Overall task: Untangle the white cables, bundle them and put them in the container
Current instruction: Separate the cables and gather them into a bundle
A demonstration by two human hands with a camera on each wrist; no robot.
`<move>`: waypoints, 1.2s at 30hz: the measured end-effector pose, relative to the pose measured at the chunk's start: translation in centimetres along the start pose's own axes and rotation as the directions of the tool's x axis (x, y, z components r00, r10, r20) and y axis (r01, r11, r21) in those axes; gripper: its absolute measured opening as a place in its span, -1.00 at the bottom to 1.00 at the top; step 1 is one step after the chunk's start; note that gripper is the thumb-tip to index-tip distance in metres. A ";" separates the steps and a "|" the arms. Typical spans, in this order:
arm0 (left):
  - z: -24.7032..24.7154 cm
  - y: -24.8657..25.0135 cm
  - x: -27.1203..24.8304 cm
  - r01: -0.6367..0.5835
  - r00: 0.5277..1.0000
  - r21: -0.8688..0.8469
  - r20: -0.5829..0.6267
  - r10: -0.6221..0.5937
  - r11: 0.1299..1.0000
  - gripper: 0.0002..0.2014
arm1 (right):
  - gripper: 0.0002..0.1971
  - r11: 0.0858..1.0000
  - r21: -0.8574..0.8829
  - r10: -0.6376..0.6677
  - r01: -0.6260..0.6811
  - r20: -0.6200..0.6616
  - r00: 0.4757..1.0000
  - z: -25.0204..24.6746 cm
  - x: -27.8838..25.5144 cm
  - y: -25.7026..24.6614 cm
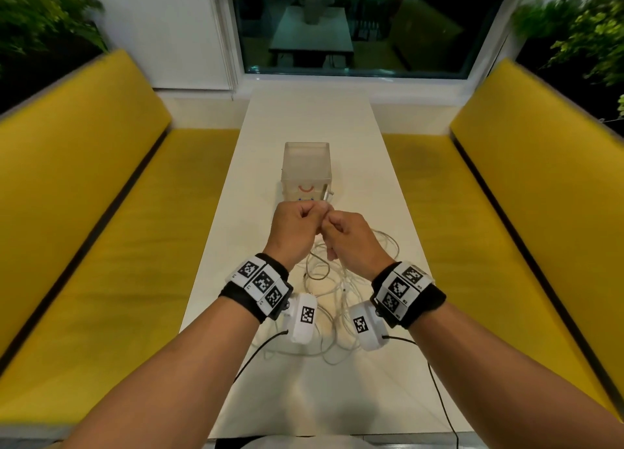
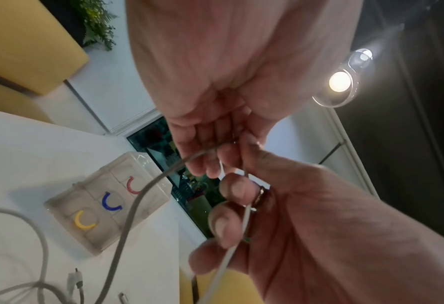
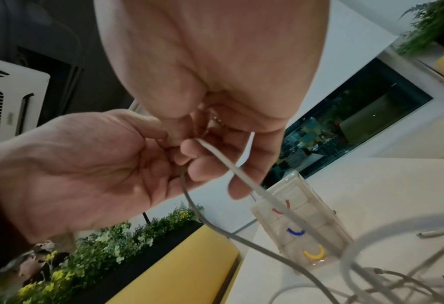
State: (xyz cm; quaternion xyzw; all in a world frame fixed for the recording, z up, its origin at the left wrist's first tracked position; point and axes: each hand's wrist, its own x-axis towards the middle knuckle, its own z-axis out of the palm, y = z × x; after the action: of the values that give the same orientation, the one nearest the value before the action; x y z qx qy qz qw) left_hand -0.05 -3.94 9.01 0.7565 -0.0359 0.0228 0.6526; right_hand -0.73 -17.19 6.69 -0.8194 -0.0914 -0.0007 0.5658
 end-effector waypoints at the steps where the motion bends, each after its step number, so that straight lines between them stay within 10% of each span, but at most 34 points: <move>1: -0.1 0.4 0.1 0.003 0.999 -0.020 -0.036 -0.004 1.000 -0.72 | -0.70 0.999 0.031 -0.007 0.007 0.011 1.000 -0.1 0.0 -0.2; 9: -4.2 4.6 2.9 -0.104 0.962 -0.387 -0.272 -0.006 0.916 -0.66 | -0.74 0.975 0.176 0.104 -0.135 0.177 0.979 -1.9 -0.4 1.6; 21: -12.5 12.8 3.9 -0.501 0.807 -0.400 -0.537 0.247 0.767 -0.69 | -0.63 0.942 -0.239 0.284 -0.236 0.190 0.940 -3.1 -3.7 11.1; 30: -4.8 4.3 2.2 -0.184 0.980 0.055 -0.062 0.188 0.981 -0.74 | -0.54 0.985 -0.099 0.147 -0.142 0.042 0.988 -1.9 -0.8 2.4; 36: -0.5 0.0 0.7 -0.100 0.974 0.143 0.217 0.068 0.985 -0.58 | -0.63 0.996 -0.090 0.006 0.005 0.125 0.992 -1.5 -0.3 -1.3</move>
State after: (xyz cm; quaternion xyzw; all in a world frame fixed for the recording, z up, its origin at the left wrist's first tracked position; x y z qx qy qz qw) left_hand 0.66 -3.45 9.20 0.8003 -0.1353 -0.0276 0.5835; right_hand -1.11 -18.19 8.36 -0.8426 -0.1264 0.0466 0.5214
